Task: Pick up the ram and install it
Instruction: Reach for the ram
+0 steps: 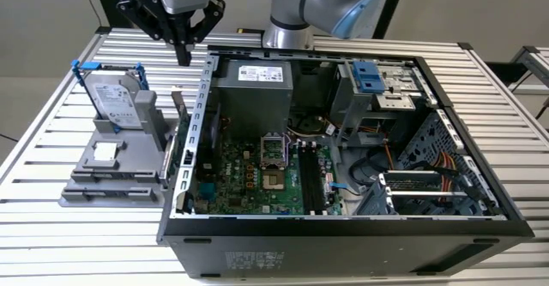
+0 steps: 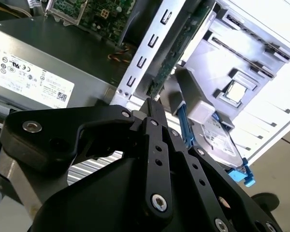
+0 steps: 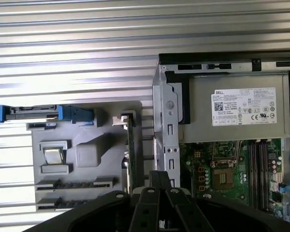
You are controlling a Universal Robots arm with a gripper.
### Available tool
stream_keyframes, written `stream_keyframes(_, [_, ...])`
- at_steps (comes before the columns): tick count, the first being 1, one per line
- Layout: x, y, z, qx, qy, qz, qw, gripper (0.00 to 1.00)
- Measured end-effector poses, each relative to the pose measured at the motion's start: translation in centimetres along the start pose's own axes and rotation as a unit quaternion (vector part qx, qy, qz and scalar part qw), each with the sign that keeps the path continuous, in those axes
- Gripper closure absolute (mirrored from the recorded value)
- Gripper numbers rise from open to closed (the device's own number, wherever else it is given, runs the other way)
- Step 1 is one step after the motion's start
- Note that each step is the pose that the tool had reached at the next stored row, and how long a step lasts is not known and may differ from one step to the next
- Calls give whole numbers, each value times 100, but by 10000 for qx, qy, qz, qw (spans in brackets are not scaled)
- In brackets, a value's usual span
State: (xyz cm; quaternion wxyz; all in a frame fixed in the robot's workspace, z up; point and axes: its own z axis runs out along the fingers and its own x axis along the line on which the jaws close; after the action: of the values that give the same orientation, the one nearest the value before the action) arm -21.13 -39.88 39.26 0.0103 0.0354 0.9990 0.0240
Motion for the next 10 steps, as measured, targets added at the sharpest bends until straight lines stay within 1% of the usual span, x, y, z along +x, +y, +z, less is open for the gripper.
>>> stream_keyframes(10, [94,-6,-2,0,0,0,10000,100])
